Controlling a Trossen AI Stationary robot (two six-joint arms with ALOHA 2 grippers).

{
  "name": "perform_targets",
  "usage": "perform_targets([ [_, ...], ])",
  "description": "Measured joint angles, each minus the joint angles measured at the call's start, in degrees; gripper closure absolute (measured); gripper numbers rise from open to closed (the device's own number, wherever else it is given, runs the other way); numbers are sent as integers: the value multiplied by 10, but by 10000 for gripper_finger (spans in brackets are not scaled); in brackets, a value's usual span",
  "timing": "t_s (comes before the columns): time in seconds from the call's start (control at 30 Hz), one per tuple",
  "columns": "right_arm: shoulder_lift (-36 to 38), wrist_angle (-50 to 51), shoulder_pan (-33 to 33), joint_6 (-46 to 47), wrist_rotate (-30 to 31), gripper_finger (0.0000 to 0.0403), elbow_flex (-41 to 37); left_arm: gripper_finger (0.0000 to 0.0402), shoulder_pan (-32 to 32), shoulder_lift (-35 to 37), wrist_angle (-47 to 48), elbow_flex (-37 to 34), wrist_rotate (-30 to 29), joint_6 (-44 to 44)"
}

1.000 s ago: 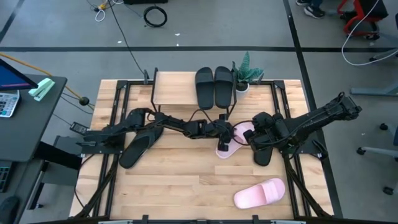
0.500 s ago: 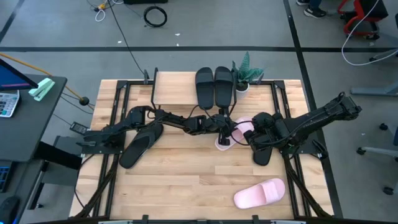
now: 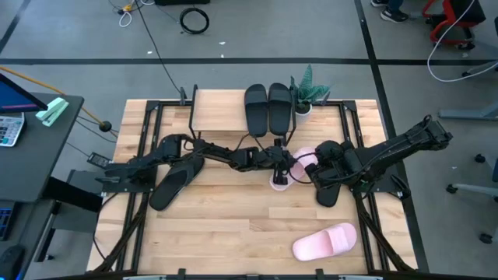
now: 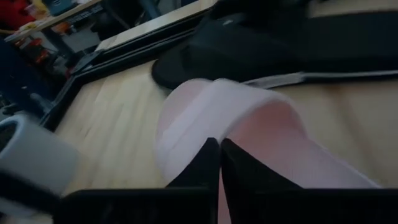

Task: Pick and place slides into the shelf
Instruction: Put the top pink slide on the shelf

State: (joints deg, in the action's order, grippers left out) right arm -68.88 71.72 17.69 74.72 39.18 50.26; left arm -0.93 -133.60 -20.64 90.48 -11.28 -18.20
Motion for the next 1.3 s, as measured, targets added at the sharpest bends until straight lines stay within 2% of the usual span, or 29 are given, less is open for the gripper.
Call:
perform_targets([
  [0.17,0,0,1,0,0,396,0,396,43,18,10,0,1,26],
  [0.27,0,0,1,0,0,396,0,396,77,48,49,0,-23,27],
  [0.47,0,-1,26,-2,13,396,0,397,147,129,210,1,-185,33],
  [0.67,0,-1,73,23,19,396,0,398,200,218,409,1,-368,109],
  [0.87,0,-2,98,41,19,396,0,398,224,315,571,1,-503,180],
  [1.07,0,-3,107,48,19,396,0,398,205,424,706,1,-539,241],
  [1.3,0,-6,106,48,19,396,0,398,115,504,881,1,-546,361],
])
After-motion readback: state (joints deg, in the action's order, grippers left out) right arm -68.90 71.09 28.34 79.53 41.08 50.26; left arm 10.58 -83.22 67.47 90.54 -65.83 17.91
